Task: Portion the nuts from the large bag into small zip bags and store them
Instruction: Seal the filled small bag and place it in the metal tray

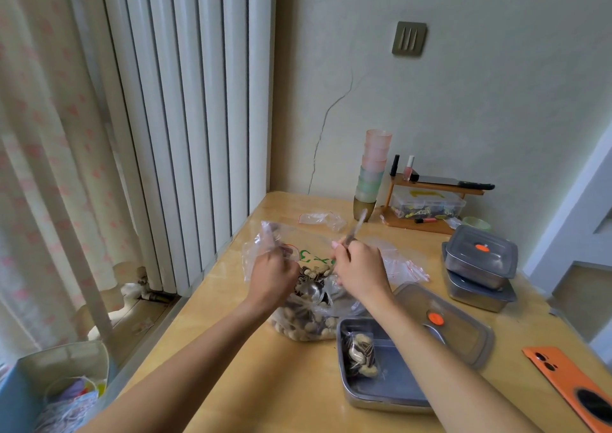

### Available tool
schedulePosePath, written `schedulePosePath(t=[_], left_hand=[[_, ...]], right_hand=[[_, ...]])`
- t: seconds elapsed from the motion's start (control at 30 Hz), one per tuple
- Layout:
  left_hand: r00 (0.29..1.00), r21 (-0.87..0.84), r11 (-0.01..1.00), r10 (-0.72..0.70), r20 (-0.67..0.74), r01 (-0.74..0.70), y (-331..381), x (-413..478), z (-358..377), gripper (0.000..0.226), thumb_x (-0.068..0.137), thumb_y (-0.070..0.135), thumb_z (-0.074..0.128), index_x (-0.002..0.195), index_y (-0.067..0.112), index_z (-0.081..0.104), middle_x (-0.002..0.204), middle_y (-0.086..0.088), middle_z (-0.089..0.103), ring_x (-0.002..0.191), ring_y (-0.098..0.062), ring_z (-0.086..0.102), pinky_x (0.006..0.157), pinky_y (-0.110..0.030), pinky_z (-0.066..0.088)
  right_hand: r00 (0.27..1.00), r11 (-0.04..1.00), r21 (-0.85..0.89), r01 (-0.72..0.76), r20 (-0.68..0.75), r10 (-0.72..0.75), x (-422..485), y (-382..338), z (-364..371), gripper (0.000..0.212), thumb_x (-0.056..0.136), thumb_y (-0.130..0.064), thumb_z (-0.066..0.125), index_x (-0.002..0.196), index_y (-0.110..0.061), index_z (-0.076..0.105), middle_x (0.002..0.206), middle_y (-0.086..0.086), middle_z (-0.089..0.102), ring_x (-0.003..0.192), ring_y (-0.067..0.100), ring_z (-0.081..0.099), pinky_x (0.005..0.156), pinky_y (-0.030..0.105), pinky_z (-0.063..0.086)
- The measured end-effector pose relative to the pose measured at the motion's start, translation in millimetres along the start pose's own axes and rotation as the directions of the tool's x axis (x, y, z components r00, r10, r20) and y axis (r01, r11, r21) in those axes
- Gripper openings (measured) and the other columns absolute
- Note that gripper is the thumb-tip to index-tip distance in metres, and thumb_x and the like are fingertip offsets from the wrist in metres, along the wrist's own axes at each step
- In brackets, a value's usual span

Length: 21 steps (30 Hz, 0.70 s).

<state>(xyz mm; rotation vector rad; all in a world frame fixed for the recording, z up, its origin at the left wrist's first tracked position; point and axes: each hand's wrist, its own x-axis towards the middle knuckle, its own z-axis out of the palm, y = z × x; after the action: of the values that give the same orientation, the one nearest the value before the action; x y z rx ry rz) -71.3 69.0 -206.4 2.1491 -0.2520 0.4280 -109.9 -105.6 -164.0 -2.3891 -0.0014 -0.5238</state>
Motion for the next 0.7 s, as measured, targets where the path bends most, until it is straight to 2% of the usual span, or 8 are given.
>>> schedulePosePath(t=[0.1, 0.17, 0.23, 0.33, 0.47, 0.57, 0.63, 0.7], left_hand=[[1.000, 0.021, 1.000, -0.020, 0.024, 0.020, -3, -1, -1, 0.039, 0.095, 0.009, 0.056, 0.130, -0.006, 0.051, 0.107, -0.009, 0.067, 0.100, -0.028, 0.064, 0.091, -0.036, 0.053], [0.999, 0.027, 0.999, -0.025, 0.046, 0.024, 0, -3, -3, 0.040, 0.096, 0.008, 0.054, 0.133, -0.007, 0.047, 0.114, -0.015, 0.067, 0.105, -0.033, 0.063, 0.093, -0.040, 0.053], [0.998, 0.015, 1.000, -0.017, 0.060, 0.016, 0, -5, -3, 0.051, 0.097, 0.009, 0.054, 0.143, -0.006, 0.037, 0.116, -0.016, 0.066, 0.107, -0.034, 0.063, 0.094, -0.044, 0.053], [0.997, -0.012, 1.000, -0.008, 0.077, 0.009, 0, -7, -2, 0.060, 0.096, 0.008, 0.056, 0.149, 0.002, 0.028, 0.112, -0.013, 0.064, 0.104, -0.031, 0.062, 0.093, -0.047, 0.053], [0.995, -0.083, 0.996, 0.023, 0.097, -0.015, 5, -11, 2, 0.066, 0.087, 0.000, 0.056, 0.143, 0.020, 0.027, 0.096, 0.001, 0.061, 0.094, -0.015, 0.063, 0.086, -0.041, 0.056], [0.988, -0.094, 0.995, 0.046, 0.149, -0.033, 6, -10, 7, 0.076, 0.086, 0.001, 0.060, 0.147, 0.023, 0.021, 0.091, 0.004, 0.064, 0.091, -0.011, 0.064, 0.084, -0.038, 0.057], [0.983, -0.090, 0.995, 0.056, 0.173, -0.041, 7, -10, 10, 0.079, 0.085, 0.003, 0.063, 0.144, 0.029, 0.017, 0.091, 0.002, 0.065, 0.091, -0.015, 0.065, 0.080, -0.033, 0.056], [0.982, -0.134, 0.991, 0.035, 0.185, -0.010, 12, -9, 10, 0.077, 0.086, 0.005, 0.065, 0.142, 0.028, 0.017, 0.090, 0.000, 0.064, 0.083, -0.015, 0.064, 0.070, -0.017, 0.049]], right_hand=[[0.973, 0.967, 0.135, -0.217, -0.055, 0.226, -1, 12, -7, 0.033, 0.110, -0.028, 0.047, 0.098, -0.007, 0.070, 0.077, 0.005, 0.073, 0.051, 0.008, 0.069, 0.054, 0.021, 0.057], [0.941, 0.930, 0.216, -0.297, -0.096, 0.323, 0, 19, -12, 0.036, 0.110, -0.030, 0.048, 0.095, -0.006, 0.070, 0.068, 0.005, 0.073, 0.049, 0.010, 0.069, 0.055, 0.022, 0.057], [0.902, 0.881, 0.291, -0.374, -0.105, 0.418, 3, 24, -19, 0.038, 0.110, -0.030, 0.047, 0.091, -0.006, 0.070, 0.063, 0.006, 0.073, 0.051, 0.015, 0.070, 0.059, 0.026, 0.059], [0.863, 0.828, 0.351, -0.438, -0.096, 0.497, 4, 27, -28, 0.039, 0.110, -0.030, 0.046, 0.091, -0.006, 0.070, 0.062, 0.007, 0.073, 0.049, 0.015, 0.069, 0.051, 0.020, 0.051], [0.876, 0.862, 0.351, -0.366, -0.181, 0.446, 2, 22, -38, 0.040, 0.109, -0.031, 0.044, 0.090, -0.008, 0.070, 0.057, 0.003, 0.071, 0.048, 0.011, 0.067, 0.061, 0.028, 0.053], [0.896, 0.909, 0.333, -0.250, -0.277, 0.348, 3, 7, -44, 0.041, 0.109, -0.032, 0.044, 0.085, -0.014, 0.070, 0.057, 0.001, 0.070, 0.052, 0.010, 0.067, 0.070, 0.032, 0.055], [0.901, 0.935, 0.316, -0.159, -0.342, 0.269, 1, -5, -46, 0.040, 0.109, -0.032, 0.044, 0.082, -0.016, 0.069, 0.058, 0.002, 0.070, 0.052, 0.008, 0.066, 0.068, 0.029, 0.054], [0.915, 0.956, 0.291, -0.049, -0.371, 0.159, -4, -18, -46, 0.038, 0.110, -0.029, 0.046, 0.083, -0.013, 0.068, 0.062, 0.001, 0.069, 0.050, 0.006, 0.065, 0.058, 0.017, 0.049]])
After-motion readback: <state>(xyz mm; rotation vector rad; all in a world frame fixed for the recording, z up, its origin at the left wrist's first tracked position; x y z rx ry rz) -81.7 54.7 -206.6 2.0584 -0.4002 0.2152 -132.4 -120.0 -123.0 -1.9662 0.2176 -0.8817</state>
